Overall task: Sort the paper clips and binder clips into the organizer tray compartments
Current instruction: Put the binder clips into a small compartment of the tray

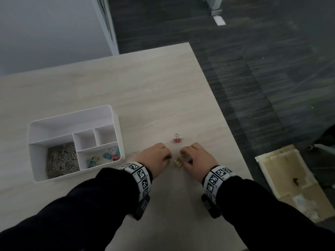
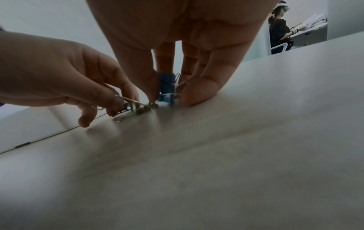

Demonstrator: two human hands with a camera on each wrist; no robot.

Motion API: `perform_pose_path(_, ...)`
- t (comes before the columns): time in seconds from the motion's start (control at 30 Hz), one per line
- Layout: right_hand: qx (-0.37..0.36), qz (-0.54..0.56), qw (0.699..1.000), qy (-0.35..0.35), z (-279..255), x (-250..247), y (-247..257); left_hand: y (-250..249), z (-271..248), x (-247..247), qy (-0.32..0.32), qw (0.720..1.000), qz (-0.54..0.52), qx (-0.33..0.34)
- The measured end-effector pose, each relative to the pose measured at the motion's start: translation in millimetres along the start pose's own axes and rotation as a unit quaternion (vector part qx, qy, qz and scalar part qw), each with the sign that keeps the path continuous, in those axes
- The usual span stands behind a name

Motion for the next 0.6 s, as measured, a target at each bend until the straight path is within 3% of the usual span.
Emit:
perform_pose_path(0.2, 0.007, -0.018, 1.000, -0.002, 15, -7, 6, 15, -8, -10, -0.028, 0.999, -0.004, -0.044)
perform_pose_path(0.37, 0.033, -0.013, 0.999, 0.013, 22, -14, 13, 16, -16, -10, 0.012, 0.997, 0.025, -0.077)
perform_pose_path(0.6, 0.035, -0.056, 0.997, 0.036, 38, -12, 19, -12, -14, -4, 0.021, 0.999, 0.018, 0.016)
Point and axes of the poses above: each hand's wrist, its own z-axis towards the middle knuckle, its own x-axis out of the palm, y = z × x, the point moved 3 cm from there along z, towards the middle knuckle, and after that the axes turned 4 degrees about -y, right-handed, at the moved point
